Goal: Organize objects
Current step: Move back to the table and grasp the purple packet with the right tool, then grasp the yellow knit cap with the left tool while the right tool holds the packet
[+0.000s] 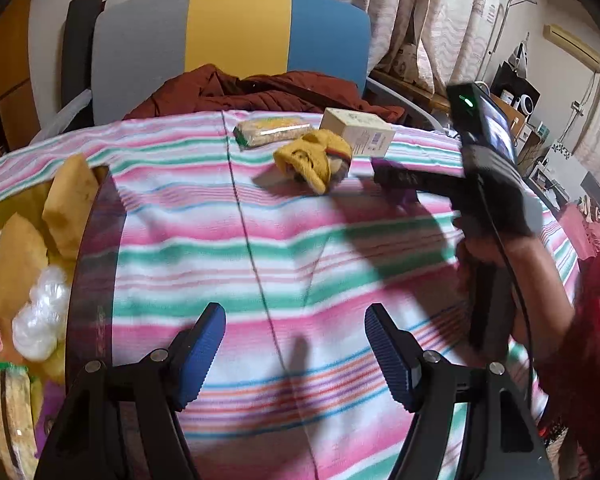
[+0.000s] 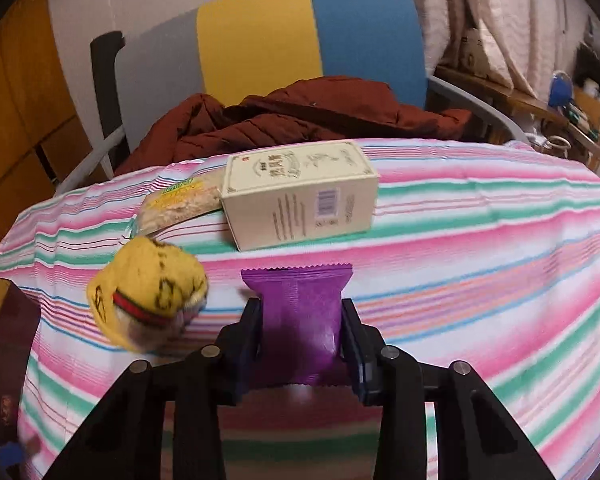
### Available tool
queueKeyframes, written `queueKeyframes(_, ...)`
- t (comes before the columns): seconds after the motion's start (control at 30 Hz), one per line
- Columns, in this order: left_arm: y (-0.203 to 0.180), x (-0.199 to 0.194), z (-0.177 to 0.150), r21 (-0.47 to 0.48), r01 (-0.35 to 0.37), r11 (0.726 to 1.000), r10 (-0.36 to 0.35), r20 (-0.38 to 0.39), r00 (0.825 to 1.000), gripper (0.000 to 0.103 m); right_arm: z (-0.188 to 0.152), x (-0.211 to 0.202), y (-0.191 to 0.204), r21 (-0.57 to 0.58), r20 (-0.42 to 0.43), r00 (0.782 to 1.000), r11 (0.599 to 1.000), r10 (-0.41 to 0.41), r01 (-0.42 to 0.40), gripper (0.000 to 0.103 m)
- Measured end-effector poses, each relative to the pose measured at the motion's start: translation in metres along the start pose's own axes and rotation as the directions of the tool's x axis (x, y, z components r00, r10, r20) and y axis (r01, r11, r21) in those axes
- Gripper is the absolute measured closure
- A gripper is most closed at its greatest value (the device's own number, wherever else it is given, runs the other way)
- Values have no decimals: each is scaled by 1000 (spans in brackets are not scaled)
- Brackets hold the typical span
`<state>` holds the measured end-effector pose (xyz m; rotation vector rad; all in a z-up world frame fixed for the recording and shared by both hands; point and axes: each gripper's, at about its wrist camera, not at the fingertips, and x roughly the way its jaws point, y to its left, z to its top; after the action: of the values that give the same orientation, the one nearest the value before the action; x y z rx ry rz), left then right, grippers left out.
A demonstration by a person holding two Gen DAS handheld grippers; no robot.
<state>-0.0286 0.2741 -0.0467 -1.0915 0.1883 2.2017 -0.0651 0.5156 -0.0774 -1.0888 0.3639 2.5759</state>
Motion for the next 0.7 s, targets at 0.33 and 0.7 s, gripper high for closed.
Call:
queueKeyframes(0.33,-9,35,55,54,-26,998,26,10,1000,28,-28,-37,-16,88,77,996,995,-47,40,66)
queueKeyframes(0.7,-18,82,95,78,-88,993,88,4,996,18,-30,-26,-31,162,47,998,986,-36,27,65)
